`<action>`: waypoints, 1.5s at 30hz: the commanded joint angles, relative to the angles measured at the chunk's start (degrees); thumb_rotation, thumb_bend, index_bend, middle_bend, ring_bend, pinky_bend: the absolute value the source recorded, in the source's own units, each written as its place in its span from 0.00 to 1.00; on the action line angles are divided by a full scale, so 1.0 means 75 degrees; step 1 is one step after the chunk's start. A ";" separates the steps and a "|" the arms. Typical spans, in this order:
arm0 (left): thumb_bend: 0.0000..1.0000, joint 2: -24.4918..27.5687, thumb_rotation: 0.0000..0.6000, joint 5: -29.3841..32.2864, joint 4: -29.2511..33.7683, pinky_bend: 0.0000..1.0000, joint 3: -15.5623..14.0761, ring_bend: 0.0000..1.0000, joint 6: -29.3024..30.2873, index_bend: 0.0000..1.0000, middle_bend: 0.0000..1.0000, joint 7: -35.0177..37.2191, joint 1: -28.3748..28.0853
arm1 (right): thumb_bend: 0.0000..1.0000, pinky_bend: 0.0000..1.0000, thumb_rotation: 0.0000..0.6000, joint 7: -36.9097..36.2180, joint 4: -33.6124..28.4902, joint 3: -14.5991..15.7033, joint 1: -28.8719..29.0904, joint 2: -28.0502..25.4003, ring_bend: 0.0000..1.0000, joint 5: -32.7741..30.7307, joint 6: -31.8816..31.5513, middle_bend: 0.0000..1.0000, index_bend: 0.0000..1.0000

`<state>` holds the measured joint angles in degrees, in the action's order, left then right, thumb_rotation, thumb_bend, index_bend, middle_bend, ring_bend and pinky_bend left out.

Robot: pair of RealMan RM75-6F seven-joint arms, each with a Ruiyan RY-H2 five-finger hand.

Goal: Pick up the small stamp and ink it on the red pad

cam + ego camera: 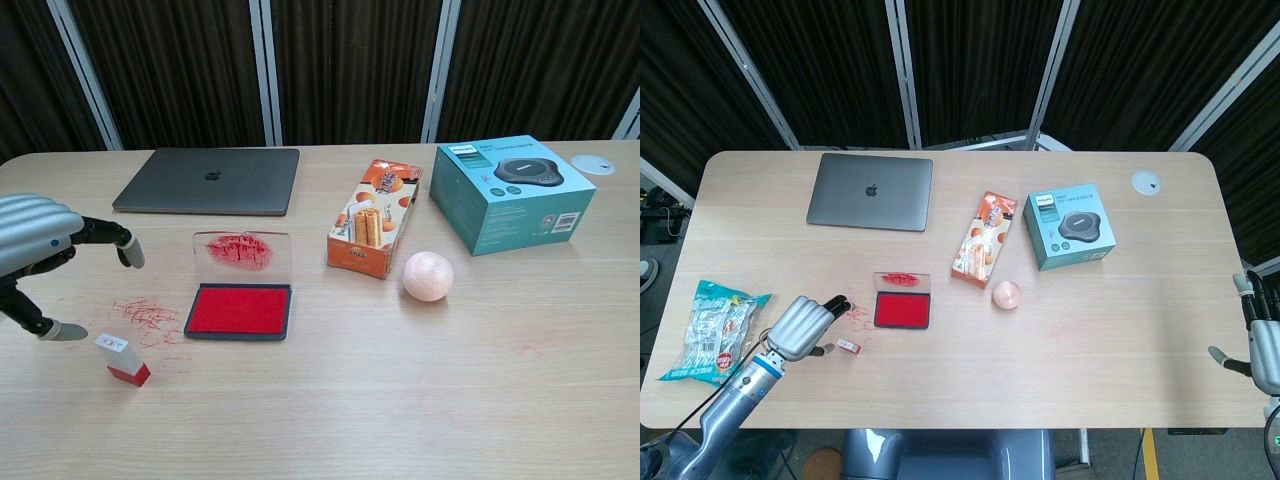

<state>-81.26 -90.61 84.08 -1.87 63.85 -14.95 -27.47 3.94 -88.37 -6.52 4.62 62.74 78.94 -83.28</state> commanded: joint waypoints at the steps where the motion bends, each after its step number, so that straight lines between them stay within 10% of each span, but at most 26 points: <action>1: 0.19 -0.0179 1.00 -0.0040 -0.0210 0.85 -0.0077 0.89 -0.0084 0.38 0.39 0.0131 -0.0042 | 0.00 0.00 1.00 0.0025 -0.0023 0.0009 0.0001 0.0000 0.00 0.0002 0.0014 0.00 0.00; 45: 0.30 -0.0917 1.00 -0.0102 -0.1000 0.85 -0.0356 0.88 -0.0327 0.50 0.50 -0.0127 -0.0079 | 0.00 0.00 1.00 0.0016 -0.0009 -0.0031 0.0035 -0.0020 0.00 -0.0221 0.0259 0.00 0.00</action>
<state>-88.11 -91.39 76.59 -4.55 61.41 -15.90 -28.06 4.07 -88.44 -6.75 4.88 62.59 77.27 -81.33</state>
